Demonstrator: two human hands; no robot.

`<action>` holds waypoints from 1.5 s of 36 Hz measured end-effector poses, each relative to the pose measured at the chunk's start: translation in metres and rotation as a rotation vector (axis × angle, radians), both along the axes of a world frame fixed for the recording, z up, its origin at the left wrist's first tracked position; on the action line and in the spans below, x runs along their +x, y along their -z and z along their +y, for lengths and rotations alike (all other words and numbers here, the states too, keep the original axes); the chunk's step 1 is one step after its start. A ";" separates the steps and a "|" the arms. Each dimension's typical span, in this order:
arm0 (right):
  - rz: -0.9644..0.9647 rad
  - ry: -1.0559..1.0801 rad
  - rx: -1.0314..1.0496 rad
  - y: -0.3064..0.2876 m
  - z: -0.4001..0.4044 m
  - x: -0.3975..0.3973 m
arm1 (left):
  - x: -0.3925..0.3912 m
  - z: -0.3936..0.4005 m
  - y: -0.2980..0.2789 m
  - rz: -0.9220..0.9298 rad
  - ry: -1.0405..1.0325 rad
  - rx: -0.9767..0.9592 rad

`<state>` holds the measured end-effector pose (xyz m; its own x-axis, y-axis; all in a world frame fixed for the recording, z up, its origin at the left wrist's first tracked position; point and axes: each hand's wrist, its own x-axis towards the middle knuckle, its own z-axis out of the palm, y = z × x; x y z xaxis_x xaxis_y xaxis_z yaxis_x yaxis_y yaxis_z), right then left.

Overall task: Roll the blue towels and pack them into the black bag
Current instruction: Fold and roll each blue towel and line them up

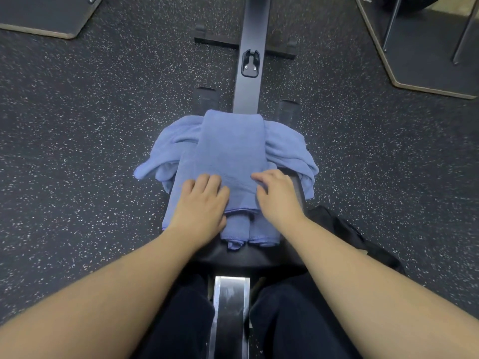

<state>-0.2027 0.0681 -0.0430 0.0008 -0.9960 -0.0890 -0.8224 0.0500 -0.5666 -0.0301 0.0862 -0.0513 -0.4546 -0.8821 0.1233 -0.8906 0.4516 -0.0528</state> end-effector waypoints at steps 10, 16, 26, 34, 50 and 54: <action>0.276 0.035 -0.023 -0.010 0.004 0.003 | 0.012 -0.004 0.010 0.093 0.067 -0.119; 0.144 -0.220 -0.294 -0.025 0.021 0.028 | 0.015 -0.003 0.009 0.121 0.067 -0.180; 0.441 -0.334 -0.182 -0.009 0.023 0.016 | 0.018 -0.002 0.012 0.151 0.040 -0.158; 0.261 -0.298 0.017 -0.014 0.020 -0.015 | 0.042 -0.001 0.015 0.143 -0.163 0.100; 0.120 -0.283 -0.015 -0.012 0.019 -0.019 | 0.041 0.000 0.013 0.214 -0.065 0.030; 0.126 -0.293 -0.020 -0.015 0.018 -0.022 | 0.037 -0.004 0.008 0.224 -0.229 0.172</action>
